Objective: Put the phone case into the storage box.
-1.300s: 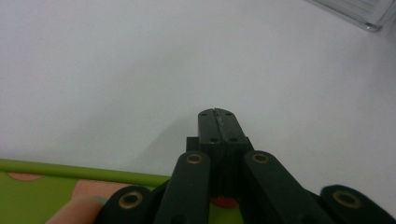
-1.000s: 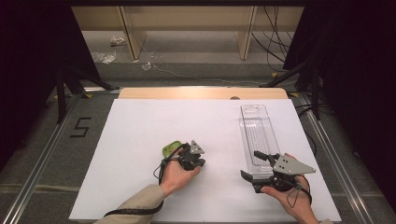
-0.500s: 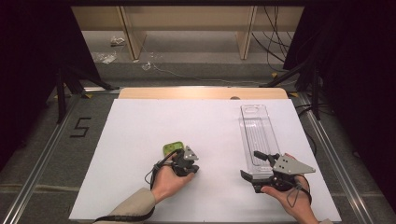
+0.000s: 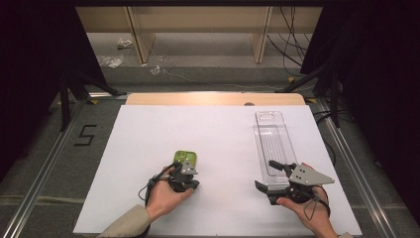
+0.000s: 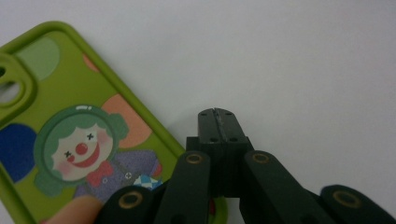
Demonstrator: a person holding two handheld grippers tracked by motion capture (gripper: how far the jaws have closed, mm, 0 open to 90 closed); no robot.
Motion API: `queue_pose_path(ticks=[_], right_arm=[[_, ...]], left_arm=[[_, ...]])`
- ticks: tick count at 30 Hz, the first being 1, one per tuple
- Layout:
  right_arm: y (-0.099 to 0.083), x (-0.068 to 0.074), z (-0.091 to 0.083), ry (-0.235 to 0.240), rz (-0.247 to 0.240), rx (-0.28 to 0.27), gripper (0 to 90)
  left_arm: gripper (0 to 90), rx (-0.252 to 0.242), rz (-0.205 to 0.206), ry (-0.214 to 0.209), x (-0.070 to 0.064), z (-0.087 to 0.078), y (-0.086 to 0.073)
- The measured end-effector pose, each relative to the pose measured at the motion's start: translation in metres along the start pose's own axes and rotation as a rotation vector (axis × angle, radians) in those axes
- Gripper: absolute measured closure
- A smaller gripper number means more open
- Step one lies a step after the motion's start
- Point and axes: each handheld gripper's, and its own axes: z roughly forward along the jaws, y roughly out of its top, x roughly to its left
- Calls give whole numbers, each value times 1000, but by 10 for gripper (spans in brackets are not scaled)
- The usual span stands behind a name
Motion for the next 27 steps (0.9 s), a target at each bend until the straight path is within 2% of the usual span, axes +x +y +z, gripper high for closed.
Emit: queue_pose_path(ticks=[8,27], right_arm=[[0,0,0,1,0,0,165],[-1,1,0,5,2,2,165]], left_arm=[[900,12,-31,1,11,-8,-9],[899,19,-51,19,23,-19,-22]])
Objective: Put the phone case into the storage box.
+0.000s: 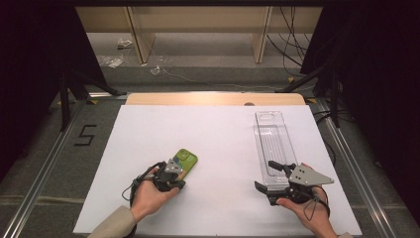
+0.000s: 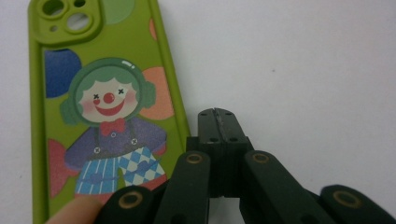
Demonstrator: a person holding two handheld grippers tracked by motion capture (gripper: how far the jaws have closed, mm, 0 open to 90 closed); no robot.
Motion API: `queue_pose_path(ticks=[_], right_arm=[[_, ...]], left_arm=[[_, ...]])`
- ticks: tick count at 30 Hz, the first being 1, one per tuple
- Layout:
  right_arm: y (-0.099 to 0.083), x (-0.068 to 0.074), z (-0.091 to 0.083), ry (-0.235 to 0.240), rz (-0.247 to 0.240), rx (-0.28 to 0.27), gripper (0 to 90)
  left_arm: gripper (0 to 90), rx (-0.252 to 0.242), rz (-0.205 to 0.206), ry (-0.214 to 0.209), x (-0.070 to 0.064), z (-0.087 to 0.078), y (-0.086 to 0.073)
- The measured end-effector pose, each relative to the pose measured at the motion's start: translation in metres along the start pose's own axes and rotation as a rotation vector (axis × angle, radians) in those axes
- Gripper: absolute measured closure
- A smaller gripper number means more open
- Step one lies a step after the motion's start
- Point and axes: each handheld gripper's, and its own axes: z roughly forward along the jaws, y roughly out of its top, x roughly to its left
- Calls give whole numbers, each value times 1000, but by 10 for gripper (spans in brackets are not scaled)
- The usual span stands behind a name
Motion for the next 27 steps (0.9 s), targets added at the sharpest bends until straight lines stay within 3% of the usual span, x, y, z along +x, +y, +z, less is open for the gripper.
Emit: queue_pose_path(ticks=[7,16,19,23,27], right_arm=[[0,0,1,3,0,3,165],[0,0,0,2,1,1,166],[0,0,0,2,0,0,166],[0,0,1,2,0,1,166],[0,0,0,0,-2,-1,166]], left_arm=[[899,0,-17,1,7,-4,-5],[891,12,4,14,6,-5,-4],[851,18,21,1,5,-9,-2],[745,-26,42,-14,2,-20,7],[586,-41,38,16,7,-25,13]])
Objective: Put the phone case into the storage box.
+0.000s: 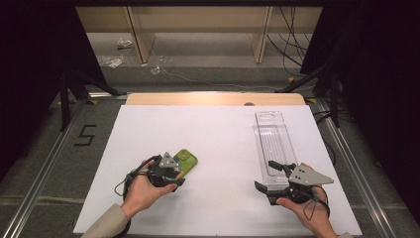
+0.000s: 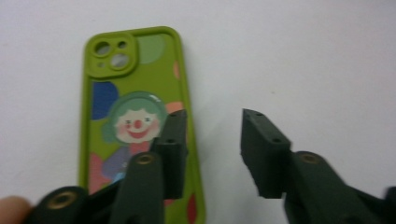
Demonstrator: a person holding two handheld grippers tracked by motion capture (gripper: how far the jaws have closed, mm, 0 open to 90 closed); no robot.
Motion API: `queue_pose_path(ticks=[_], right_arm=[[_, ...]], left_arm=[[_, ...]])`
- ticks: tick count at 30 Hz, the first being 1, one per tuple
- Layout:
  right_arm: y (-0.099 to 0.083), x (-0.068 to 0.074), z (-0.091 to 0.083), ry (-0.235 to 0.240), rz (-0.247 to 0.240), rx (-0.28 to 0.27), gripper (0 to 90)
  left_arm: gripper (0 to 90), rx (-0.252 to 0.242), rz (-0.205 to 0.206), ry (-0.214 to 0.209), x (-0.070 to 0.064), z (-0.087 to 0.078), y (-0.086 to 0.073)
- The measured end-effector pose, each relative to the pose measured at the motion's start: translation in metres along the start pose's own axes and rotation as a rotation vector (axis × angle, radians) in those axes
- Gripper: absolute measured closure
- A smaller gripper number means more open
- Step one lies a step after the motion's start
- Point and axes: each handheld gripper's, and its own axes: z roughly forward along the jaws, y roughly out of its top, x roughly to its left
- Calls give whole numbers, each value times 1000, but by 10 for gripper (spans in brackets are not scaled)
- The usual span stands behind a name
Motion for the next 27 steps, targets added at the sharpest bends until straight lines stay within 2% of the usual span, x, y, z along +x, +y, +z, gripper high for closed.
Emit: queue_pose_path(ticks=[1,2,3,4,6,8,9,10,11,12,14,17,27], right_arm=[[0,0,0,0,0,0,166],[0,0,0,0,1,-1,165],[0,0,0,-2,0,1,166],[0,0,0,-2,0,1,166],[0,-1,0,-3,2,-1,166],[0,-1,0,-3,2,0,166],[0,-1,0,-4,3,0,166],[0,-1,0,-4,3,0,166],[1,-1,0,-5,2,0,166],[1,-1,0,-5,2,0,166],[0,-1,0,-5,3,-2,166],[0,-1,0,-4,3,-1,166],[0,-1,0,-5,2,-1,165]], left_arm=[[586,6,-3,13,3,-1,2],[538,4,-8,28,6,-1,3],[452,3,-13,46,10,-2,4],[452,3,-17,51,12,-2,5],[347,30,-19,52,18,-1,8],[247,55,-10,82,24,2,10],[153,78,-9,90,27,4,12],[153,93,-15,96,29,7,13],[108,96,-26,99,31,9,13],[108,105,-35,101,33,11,14],[46,125,-52,98,36,16,15],[18,160,-55,88,37,23,16],[0,232,-57,75,40,30,13]])
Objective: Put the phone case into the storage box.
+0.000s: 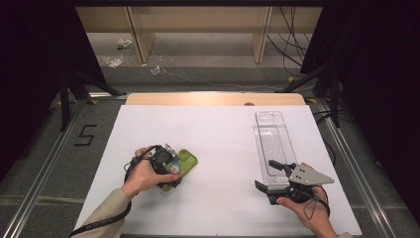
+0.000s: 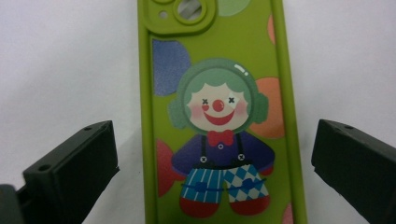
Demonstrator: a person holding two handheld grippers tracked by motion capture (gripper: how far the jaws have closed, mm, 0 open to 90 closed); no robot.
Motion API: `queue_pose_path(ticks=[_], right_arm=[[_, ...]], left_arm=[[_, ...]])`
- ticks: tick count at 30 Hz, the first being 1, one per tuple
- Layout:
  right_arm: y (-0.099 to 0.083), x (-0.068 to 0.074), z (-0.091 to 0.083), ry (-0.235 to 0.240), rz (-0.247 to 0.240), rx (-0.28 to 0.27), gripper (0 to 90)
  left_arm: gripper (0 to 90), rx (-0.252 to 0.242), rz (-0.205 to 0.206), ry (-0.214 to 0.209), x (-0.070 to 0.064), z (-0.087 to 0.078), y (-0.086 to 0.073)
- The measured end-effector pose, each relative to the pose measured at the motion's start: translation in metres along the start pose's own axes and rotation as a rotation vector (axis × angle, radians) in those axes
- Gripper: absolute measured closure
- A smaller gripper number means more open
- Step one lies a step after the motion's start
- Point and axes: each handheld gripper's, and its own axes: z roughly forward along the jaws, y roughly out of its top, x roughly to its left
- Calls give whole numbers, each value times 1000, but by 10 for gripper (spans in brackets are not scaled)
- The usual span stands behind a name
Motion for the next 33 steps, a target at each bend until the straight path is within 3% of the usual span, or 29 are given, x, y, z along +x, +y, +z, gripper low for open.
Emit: queue_pose_path(ticks=[11,26,33], right_arm=[[0,0,0,1,0,0,166],[0,0,0,1,3,2,166],[-1,0,1,2,3,2,166]], left_arm=[[15,36,8,13,2,4,-1],[37,66,4,-9,3,7,0],[95,81,-1,-30,3,7,2]])
